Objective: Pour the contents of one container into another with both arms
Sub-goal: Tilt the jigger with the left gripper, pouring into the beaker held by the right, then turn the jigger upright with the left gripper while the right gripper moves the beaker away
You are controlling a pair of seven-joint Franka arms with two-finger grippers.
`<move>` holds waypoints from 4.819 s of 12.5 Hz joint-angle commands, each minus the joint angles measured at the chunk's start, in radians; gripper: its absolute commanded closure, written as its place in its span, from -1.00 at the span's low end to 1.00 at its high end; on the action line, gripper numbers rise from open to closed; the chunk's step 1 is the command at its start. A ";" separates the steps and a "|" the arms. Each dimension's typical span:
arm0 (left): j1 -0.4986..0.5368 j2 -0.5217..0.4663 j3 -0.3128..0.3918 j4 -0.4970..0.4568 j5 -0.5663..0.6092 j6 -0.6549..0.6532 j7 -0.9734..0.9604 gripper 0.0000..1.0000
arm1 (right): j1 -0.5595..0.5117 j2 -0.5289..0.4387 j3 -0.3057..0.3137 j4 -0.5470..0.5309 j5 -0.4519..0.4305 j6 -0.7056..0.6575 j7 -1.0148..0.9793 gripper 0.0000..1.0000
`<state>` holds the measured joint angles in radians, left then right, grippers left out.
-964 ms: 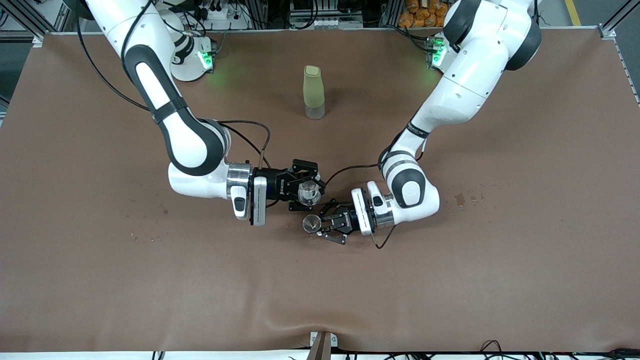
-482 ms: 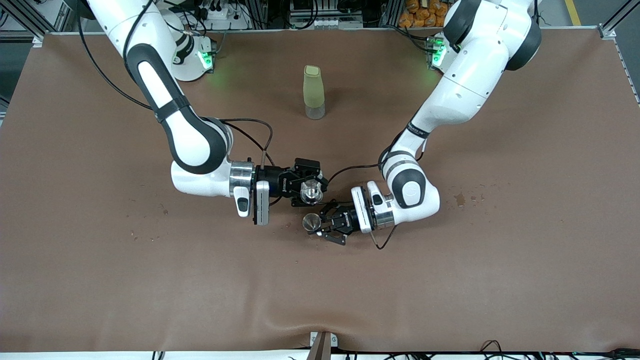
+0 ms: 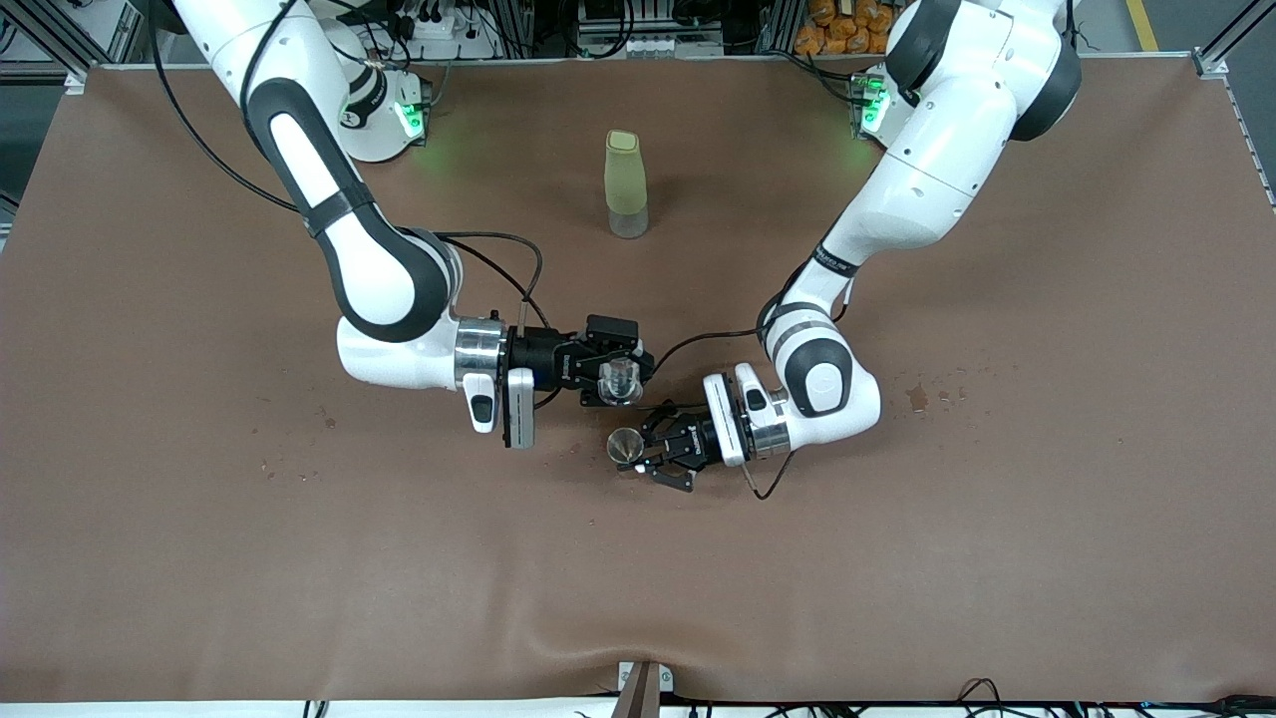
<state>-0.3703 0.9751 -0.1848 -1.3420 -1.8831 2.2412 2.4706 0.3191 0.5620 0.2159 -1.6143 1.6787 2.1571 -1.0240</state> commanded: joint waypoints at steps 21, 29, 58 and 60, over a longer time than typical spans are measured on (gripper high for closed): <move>0.004 -0.032 -0.010 -0.005 -0.019 -0.012 0.022 1.00 | 0.008 0.018 -0.003 0.082 0.022 0.032 0.361 1.00; 0.004 -0.030 -0.010 -0.005 -0.019 -0.014 0.021 1.00 | 0.003 0.019 -0.003 0.082 0.032 0.026 0.450 1.00; 0.008 -0.030 -0.016 -0.020 -0.019 -0.015 0.011 1.00 | 0.008 0.067 -0.003 0.086 0.303 0.023 0.696 1.00; 0.011 -0.030 -0.016 -0.020 -0.019 -0.015 0.011 1.00 | 0.008 0.067 -0.003 0.086 0.303 0.023 0.697 1.00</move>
<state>-0.3679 0.9670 -0.1950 -1.3383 -1.8831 2.2339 2.4706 0.3191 0.6145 0.2148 -1.5526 1.9593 2.1826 -0.3419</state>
